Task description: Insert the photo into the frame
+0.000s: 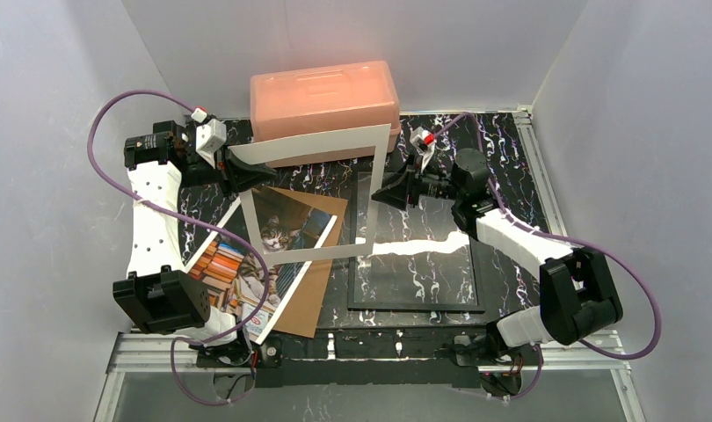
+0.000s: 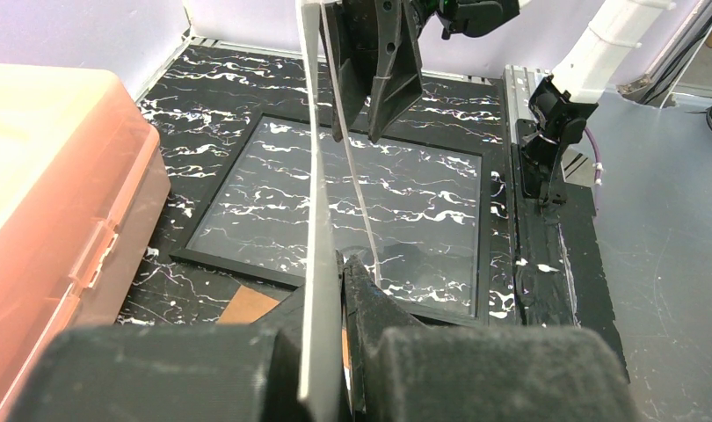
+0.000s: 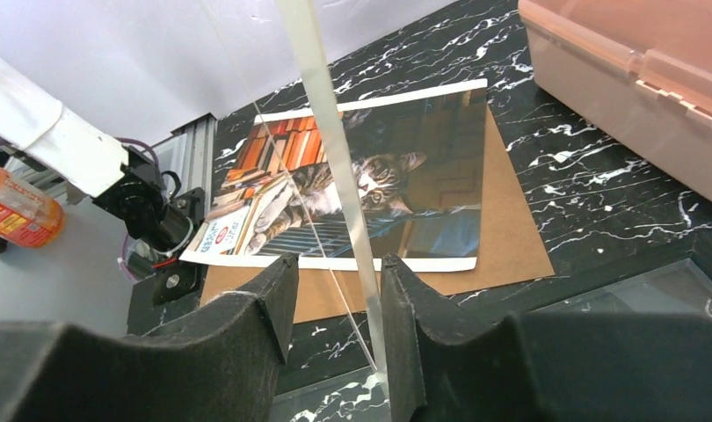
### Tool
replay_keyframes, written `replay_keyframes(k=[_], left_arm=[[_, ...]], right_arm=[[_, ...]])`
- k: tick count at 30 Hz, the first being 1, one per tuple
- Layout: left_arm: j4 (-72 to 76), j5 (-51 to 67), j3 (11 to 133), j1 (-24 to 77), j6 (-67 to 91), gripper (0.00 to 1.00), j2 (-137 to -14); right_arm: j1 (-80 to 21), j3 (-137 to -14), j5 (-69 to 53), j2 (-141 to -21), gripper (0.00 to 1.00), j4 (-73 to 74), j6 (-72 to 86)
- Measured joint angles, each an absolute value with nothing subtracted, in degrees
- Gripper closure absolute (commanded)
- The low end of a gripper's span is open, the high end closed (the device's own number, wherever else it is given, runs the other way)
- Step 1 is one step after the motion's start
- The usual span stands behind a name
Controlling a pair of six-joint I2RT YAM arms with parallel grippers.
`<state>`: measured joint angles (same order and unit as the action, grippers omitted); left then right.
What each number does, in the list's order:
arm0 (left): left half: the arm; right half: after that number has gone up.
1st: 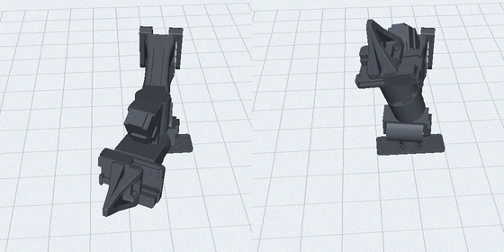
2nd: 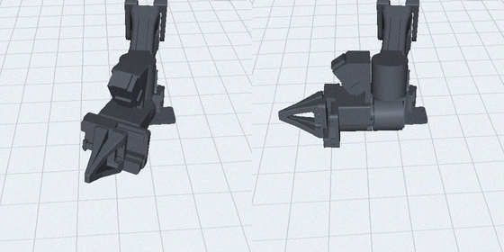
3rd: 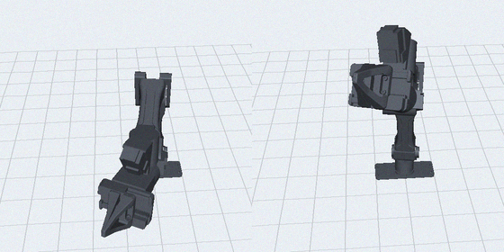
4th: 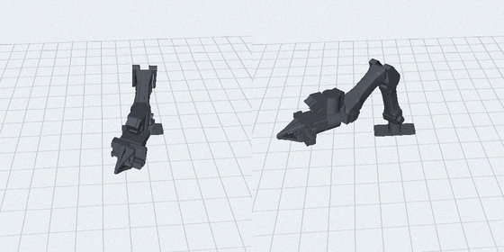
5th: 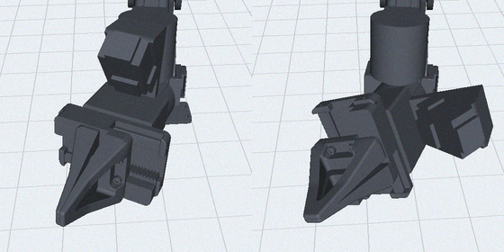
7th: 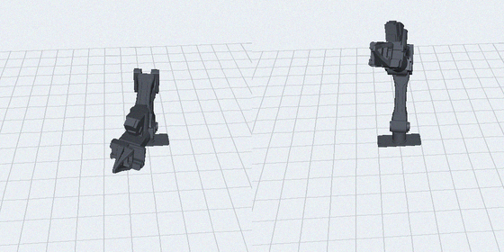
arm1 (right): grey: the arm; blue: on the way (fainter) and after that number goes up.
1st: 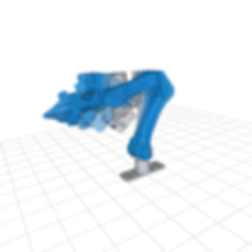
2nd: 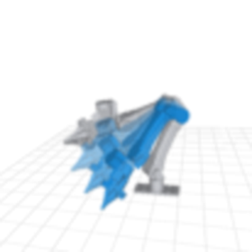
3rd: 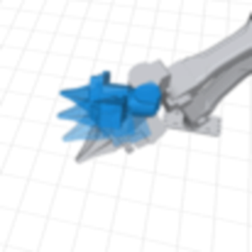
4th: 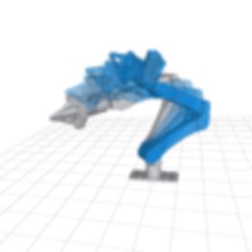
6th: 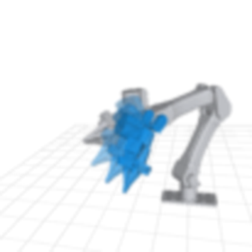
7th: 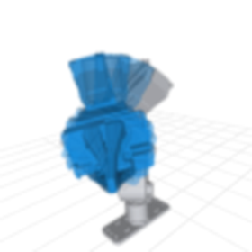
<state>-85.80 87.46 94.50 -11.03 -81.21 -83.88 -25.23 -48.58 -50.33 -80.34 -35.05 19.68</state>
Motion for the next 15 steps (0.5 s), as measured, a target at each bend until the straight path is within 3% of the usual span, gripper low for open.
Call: replay_keyframes(k=[6, 11, 12, 13, 15], left_arm=[[-85.8, 87.1, 94.5, -11.0, -81.2, 1.00, -83.9], [-85.8, 86.6, 94.5, -11.0, -81.2, 1.00, -83.9], [-85.8, 86.5, 94.5, -11.0, -81.1, 0.97, -83.9], [-85.8, 86.3, 94.5, -11.0, -80.8, 0.88, -83.9], [-85.8, 86.1, 94.5, -11.0, -80.0, 0.59, -83.9]], right_arm=[[-25.3, -46.8, -51.4, -80.4, 0.70, -37.6, 21.5], [-25.2, -45.8, -52.0, -80.4, 0.89, -39.3, 23.5], [-25.2, -45.8, -52.1, -80.3, 0.93, -39.6, 24.1], [-25.2, -45.7, -52.1, -80.2, 0.96, -40.2, 25.1], [-25.2, -45.7, -52.1, -79.9, 0.99, -40.8, 26.9]])
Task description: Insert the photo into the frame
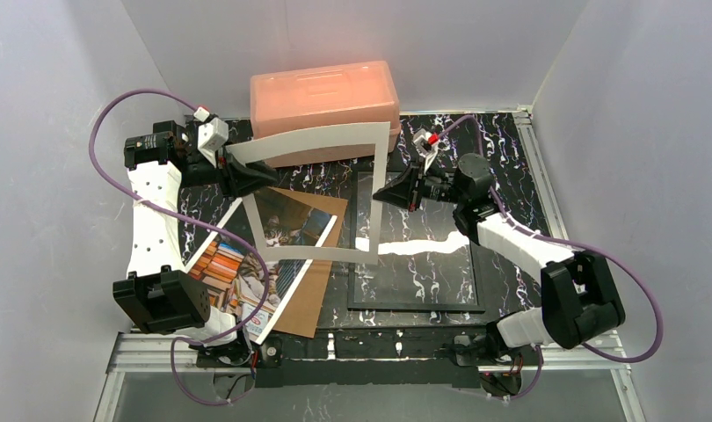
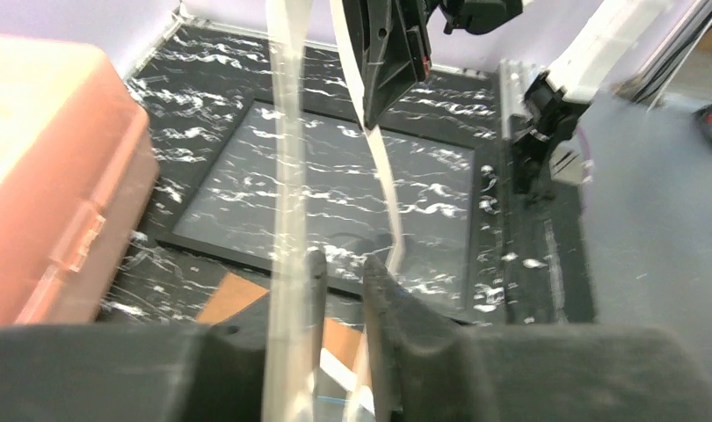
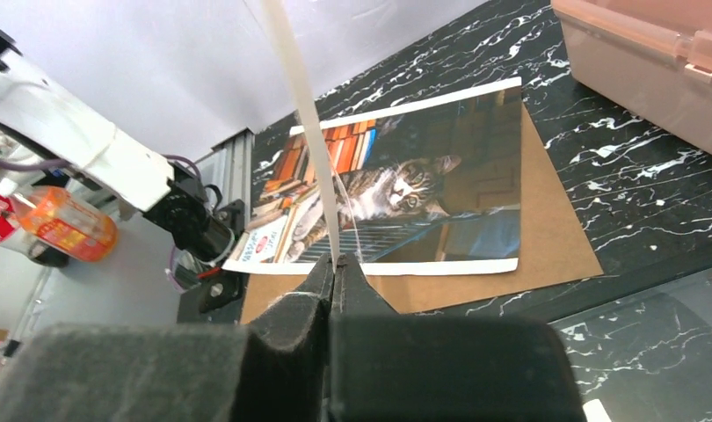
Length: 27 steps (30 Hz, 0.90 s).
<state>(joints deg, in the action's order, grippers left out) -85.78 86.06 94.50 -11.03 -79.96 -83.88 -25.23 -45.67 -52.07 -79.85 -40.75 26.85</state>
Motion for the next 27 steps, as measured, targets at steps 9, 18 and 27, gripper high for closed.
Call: replay_keyframes(k=[9, 18, 27], left_arm=[[-81.3, 83.5, 91.7, -11.5, -69.2, 0.02, -81.8], [-49.7, 68.3, 81.8, -11.5, -33.6, 0.02, -76.0], [-45.6, 53.6, 82.6, -11.5, -22.7, 0.02, -86.0]], right_arm=[[-25.3, -48.7, -46.4, -71.4, 0.99, -26.8, 33.1], [-25.2, -69.2, -33.6, -65.5, 0.99, 14.6, 26.1], [-25.2, -73.6, -21.1, -68.4, 0.99, 43.8, 19.8]])
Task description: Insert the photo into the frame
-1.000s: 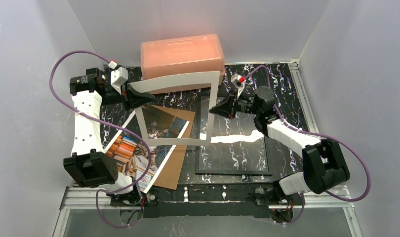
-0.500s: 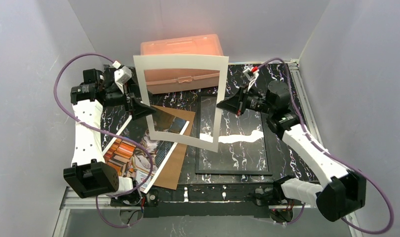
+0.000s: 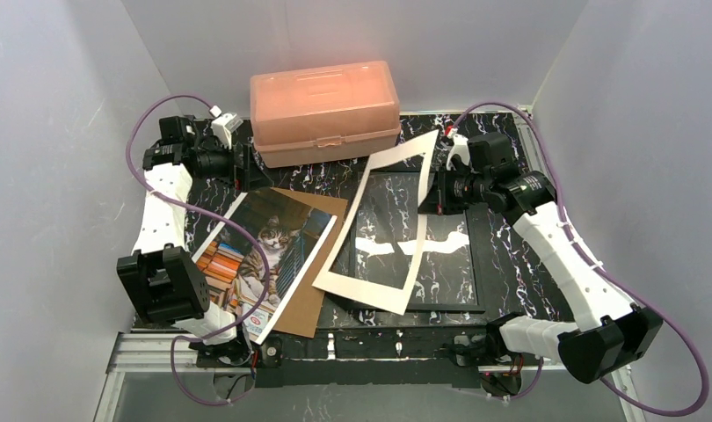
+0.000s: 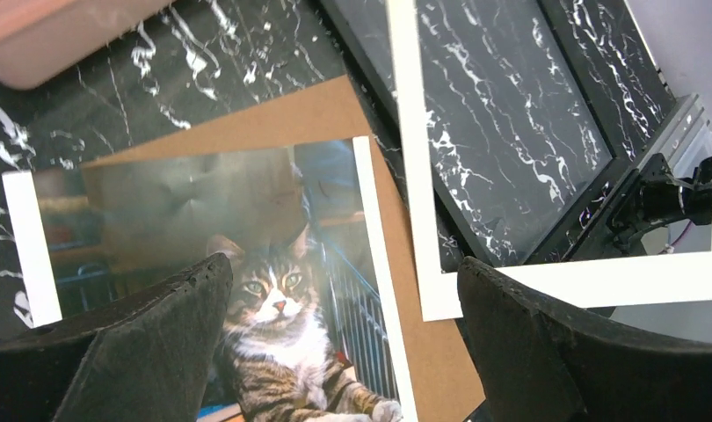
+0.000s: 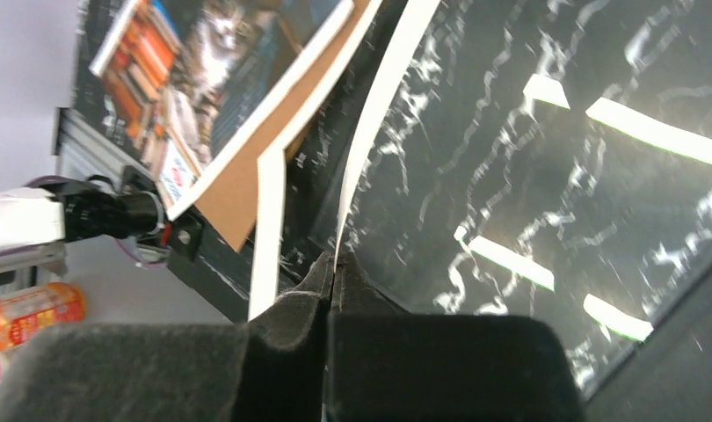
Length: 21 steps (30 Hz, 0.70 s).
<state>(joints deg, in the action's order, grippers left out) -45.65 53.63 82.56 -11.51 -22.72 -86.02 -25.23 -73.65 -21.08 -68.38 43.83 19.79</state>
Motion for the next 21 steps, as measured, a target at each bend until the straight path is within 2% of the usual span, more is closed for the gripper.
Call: replay_keyframes(k=[8, 21], left_arm=[[-48.1, 50.5, 82.1, -11.4, -23.0, 0.02, -87.5], [-50.3, 50.5, 80.3, -10.3, -27.4, 0.02, -87.5]], right_arm=[[-25.2, -79.7, -13.2, -69.9, 0.99, 55.4, 16.2], [-25.2, -85.5, 2.4, -80.7, 0.99, 63.6, 11.7]])
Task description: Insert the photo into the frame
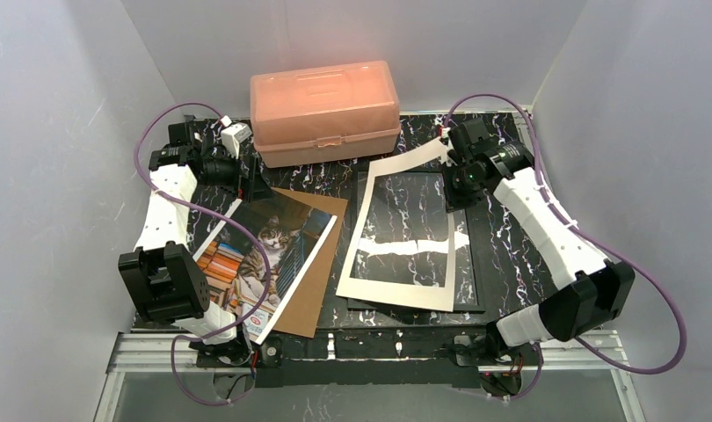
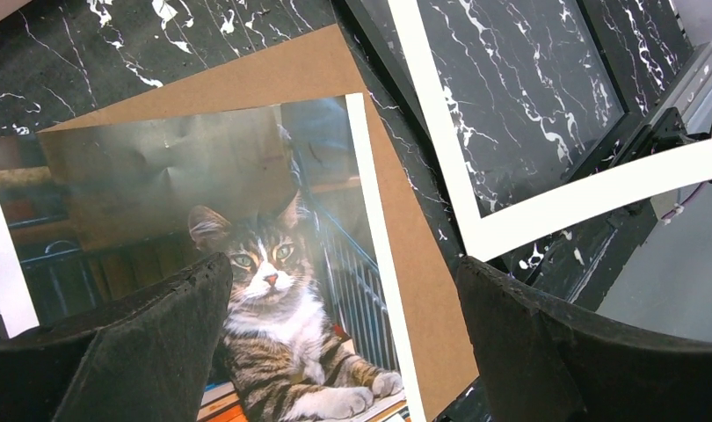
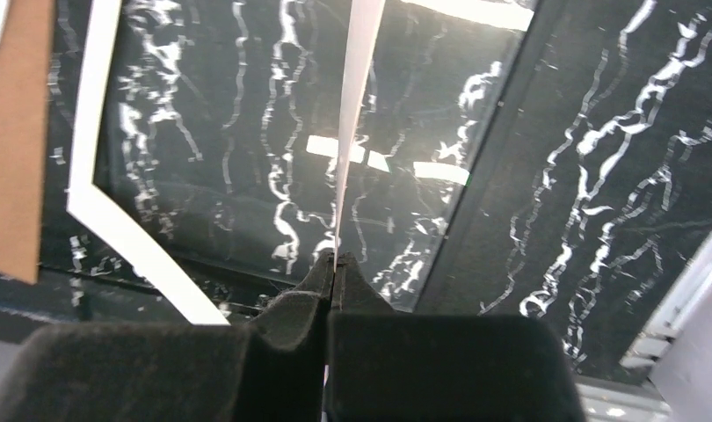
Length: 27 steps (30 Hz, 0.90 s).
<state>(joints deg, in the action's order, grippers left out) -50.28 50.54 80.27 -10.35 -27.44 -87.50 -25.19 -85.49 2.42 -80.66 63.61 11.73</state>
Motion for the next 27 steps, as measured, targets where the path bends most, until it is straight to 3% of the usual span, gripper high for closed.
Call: replay_keyframes(k=[27], left_arm=[[-51.5, 51.0, 80.3, -10.4, -30.1, 0.02, -87.5]], right_arm=[[-30.5, -90.2, 25.0, -93.1, 0.99, 66.2, 7.1]])
